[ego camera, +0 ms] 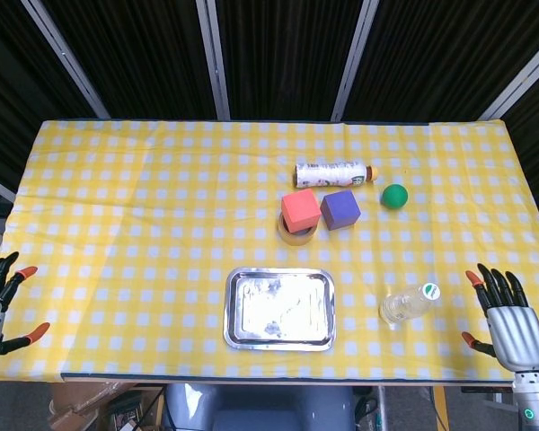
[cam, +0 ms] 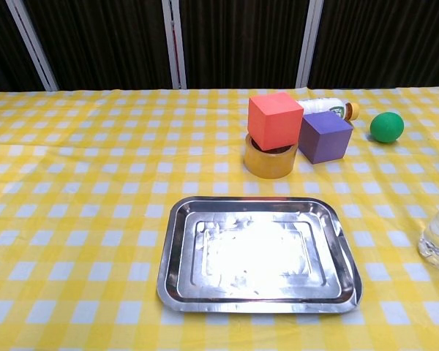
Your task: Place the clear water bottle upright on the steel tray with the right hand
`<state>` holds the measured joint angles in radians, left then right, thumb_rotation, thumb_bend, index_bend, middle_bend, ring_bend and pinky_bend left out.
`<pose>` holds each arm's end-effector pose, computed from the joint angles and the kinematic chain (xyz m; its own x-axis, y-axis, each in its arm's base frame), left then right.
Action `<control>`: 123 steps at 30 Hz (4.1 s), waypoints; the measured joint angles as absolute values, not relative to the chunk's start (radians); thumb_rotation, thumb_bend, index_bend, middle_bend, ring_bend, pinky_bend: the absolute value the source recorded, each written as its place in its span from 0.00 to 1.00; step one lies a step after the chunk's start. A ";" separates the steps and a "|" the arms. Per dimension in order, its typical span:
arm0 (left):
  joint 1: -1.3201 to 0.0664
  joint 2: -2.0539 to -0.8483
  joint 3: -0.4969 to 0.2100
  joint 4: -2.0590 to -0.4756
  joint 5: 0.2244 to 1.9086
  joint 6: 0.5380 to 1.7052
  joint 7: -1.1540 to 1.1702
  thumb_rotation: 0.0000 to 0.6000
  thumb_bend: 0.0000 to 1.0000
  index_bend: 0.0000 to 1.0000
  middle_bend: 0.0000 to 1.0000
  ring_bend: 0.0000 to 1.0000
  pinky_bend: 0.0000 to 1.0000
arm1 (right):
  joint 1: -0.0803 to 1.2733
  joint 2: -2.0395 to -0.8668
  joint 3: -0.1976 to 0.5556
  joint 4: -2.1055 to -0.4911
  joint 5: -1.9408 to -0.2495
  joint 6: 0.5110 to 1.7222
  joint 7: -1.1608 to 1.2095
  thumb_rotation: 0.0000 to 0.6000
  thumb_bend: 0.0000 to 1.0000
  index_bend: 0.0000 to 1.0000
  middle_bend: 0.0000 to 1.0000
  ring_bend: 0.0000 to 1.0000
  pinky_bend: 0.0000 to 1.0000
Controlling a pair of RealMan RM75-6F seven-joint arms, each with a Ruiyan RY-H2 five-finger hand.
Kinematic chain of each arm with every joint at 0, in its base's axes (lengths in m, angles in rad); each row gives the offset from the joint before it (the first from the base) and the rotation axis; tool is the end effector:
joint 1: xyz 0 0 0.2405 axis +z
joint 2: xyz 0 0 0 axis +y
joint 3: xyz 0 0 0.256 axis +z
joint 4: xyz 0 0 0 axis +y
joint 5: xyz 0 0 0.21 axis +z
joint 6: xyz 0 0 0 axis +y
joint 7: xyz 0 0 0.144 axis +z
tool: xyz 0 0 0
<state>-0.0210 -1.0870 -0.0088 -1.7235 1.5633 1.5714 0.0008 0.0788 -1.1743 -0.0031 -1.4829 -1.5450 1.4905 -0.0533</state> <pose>-0.2922 0.1520 0.1625 0.3255 -0.0161 0.9454 0.9453 -0.0137 -0.3258 -0.3305 -0.1693 0.1446 0.5138 -0.0442 0.8568 -0.8577 -0.0466 0.5120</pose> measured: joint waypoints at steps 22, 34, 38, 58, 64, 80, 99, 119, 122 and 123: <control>-0.026 -1.096 -0.006 -1.730 1.561 1.553 0.024 1.00 0.15 0.18 0.00 0.00 0.00 | 0.166 -1.104 -0.044 -1.549 -1.557 1.241 0.506 1.00 0.17 0.09 0.01 0.00 0.00; -0.027 -1.104 -0.003 -1.730 1.564 1.547 0.039 1.00 0.15 0.18 0.00 0.00 0.00 | 0.295 -1.075 -0.061 -1.587 -1.568 1.033 0.706 1.00 0.17 0.01 0.01 0.00 0.00; -0.027 -1.104 -0.004 -1.730 1.561 1.547 0.042 1.00 0.15 0.18 0.00 0.00 0.00 | 0.311 -1.078 -0.061 -1.597 -1.576 1.020 0.768 1.00 0.17 0.01 0.01 0.00 0.00; -0.035 -1.113 -0.006 -1.727 1.537 1.519 0.073 1.00 0.15 0.18 0.00 0.00 0.00 | 0.348 -1.228 -0.013 -1.539 -1.539 1.058 0.955 1.00 0.17 0.08 0.04 0.00 0.00; -0.035 -1.114 -0.004 -1.729 1.538 1.518 0.075 1.00 0.15 0.19 0.00 0.00 0.00 | 0.331 -1.275 -0.006 -1.483 -1.496 1.069 0.946 1.00 0.31 0.49 0.41 0.13 0.00; -0.034 -1.112 -0.005 -1.728 1.546 1.528 0.066 1.00 0.15 0.19 0.00 0.00 0.00 | 0.279 -1.307 0.041 -1.521 -1.418 1.142 0.852 1.00 0.48 0.83 0.67 0.32 0.00; -0.027 -1.082 -0.012 -1.724 1.547 1.547 -0.016 1.00 0.15 0.19 0.00 0.00 0.00 | 0.325 -1.309 0.077 -1.935 -1.381 1.152 0.421 1.00 0.51 0.83 0.67 0.32 0.00; -0.029 -1.080 -0.012 -1.723 1.546 1.541 -0.020 1.00 0.15 0.19 0.00 0.00 0.00 | 0.395 -1.341 0.207 -2.071 -1.172 1.113 0.201 1.00 0.78 0.83 0.67 0.32 0.00; -0.027 -1.079 -0.012 -1.724 1.546 1.543 -0.021 1.00 0.15 0.19 0.00 0.00 0.00 | 0.400 -1.263 0.245 -2.140 -1.138 1.117 0.182 1.00 0.82 0.83 0.67 0.32 0.00; -0.027 -1.079 -0.012 -1.724 1.546 1.543 -0.021 1.00 0.15 0.19 0.00 0.00 0.00 | 0.400 -1.240 0.255 -2.162 -1.132 1.119 0.180 1.00 0.82 0.83 0.67 0.32 0.00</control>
<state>-0.0275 -1.0790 -0.0120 -1.7241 1.5458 1.5428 -0.0211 0.3998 -1.2396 0.2548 -2.1615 -1.1321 1.1188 0.1802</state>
